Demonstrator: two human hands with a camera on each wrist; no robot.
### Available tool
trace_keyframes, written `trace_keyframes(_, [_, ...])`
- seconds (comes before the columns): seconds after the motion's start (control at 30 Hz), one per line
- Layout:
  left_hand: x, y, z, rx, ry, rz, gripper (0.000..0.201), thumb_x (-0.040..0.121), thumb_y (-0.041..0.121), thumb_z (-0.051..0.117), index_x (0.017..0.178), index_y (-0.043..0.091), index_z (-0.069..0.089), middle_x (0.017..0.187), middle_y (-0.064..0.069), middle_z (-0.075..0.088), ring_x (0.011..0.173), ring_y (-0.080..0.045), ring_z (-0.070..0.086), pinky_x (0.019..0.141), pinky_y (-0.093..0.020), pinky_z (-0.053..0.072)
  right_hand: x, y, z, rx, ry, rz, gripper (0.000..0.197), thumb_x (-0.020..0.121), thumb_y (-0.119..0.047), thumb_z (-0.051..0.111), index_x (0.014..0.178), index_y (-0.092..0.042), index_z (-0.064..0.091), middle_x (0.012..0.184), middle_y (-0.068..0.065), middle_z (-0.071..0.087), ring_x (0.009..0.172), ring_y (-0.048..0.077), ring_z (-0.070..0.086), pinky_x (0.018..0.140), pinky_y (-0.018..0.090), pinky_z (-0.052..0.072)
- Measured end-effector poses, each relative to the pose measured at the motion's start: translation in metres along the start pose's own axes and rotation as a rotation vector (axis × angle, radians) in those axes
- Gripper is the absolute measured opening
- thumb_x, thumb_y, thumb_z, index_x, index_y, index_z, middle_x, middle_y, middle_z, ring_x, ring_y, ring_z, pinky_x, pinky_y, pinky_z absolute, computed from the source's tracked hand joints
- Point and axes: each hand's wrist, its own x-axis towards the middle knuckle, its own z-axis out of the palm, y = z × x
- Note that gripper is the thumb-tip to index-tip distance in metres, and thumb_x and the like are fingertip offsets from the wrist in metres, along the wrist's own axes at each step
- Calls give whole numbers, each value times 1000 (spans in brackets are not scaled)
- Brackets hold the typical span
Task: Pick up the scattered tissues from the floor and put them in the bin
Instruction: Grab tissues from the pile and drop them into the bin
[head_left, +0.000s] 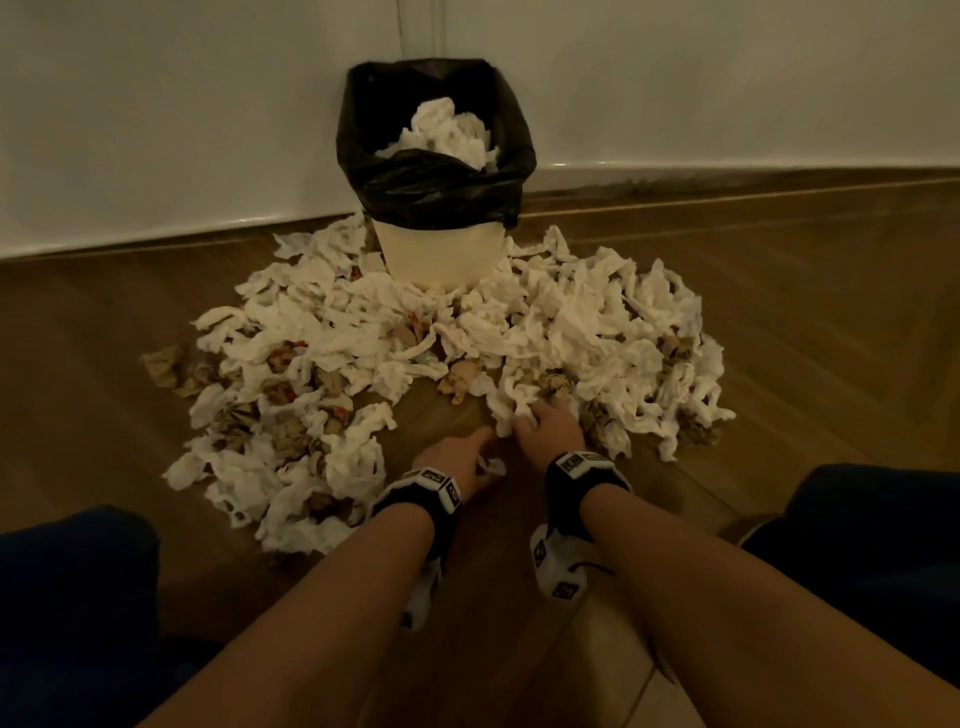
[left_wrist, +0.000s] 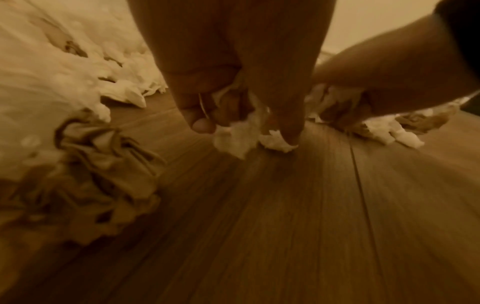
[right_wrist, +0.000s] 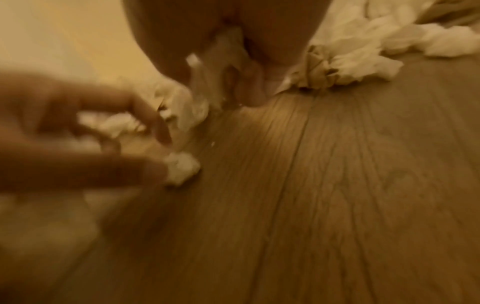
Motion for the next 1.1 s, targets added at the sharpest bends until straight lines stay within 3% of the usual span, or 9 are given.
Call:
trace_keyframes(0.17, [4,4,4,120,-102,-75,41,92,46,49,122,19,47,117,-11,55,104,-29,56,81,-38,48,4,17,-23,414,195,300,42,88,-31,55,116,-1,62,130,16,56,116,33,54,96,38,43])
trace_keyframes(0.23, [6,8,4,162,-144,-144,41,95,45,42,111,10,56,113,-13,59,101,-29,58,79,-36,47,6,24,-31,566,165,368,36,86,-28,58,108,0,66,108,18,67,91,31,64,82,35,51])
trace_keyframes(0.37, [5,8,3,116,-86,-165,39,95,39,42,99,6,63,101,-11,64,95,-25,61,72,-30,43,-2,27,-31,761,122,462,17,89,-12,51,91,-4,65,67,6,57,54,17,47,49,26,40])
trace_keyframes(0.5, [0,0,-7,-98,111,-220,41,96,37,38,65,12,50,65,-4,49,60,-18,49,53,-26,36,-11,25,-18,970,126,488,29,95,1,32,109,-16,50,70,10,55,52,20,43,39,22,34])
trace_keyframes(0.6, [-1,-6,-20,-190,210,-253,46,98,30,35,55,14,39,57,-2,40,55,-18,40,59,-28,33,-19,26,-12,969,46,536,31,99,-6,33,118,-16,55,99,8,59,62,20,50,37,19,36])
trace_keyframes(0.77, [-2,-17,-29,-398,286,-308,37,96,26,38,75,7,62,74,-10,54,76,-29,55,66,-31,40,-24,26,-23,275,-58,466,32,100,-13,36,123,-6,57,131,13,55,118,27,53,89,31,45])
trace_keyframes(0.87, [-4,-21,-27,-506,323,-262,30,96,22,37,96,12,66,92,-9,59,84,-28,58,73,-32,45,-18,29,-17,100,-83,370,24,98,-17,42,102,0,59,123,18,58,112,31,56,84,35,43])
trace_keyframes(0.97, [-6,-24,-26,-528,379,-237,29,97,16,36,84,19,63,83,-7,58,65,-24,53,62,-31,42,-16,29,-4,166,-72,377,51,92,-45,46,121,-4,55,122,16,58,109,33,56,88,36,44])
trace_keyframes(1.1, [-8,-21,-34,-579,351,-317,34,100,12,30,91,4,62,111,-21,60,101,-32,57,84,-37,43,-13,28,8,-90,-172,164,29,91,-39,52,107,-16,61,106,8,63,94,26,60,84,33,48])
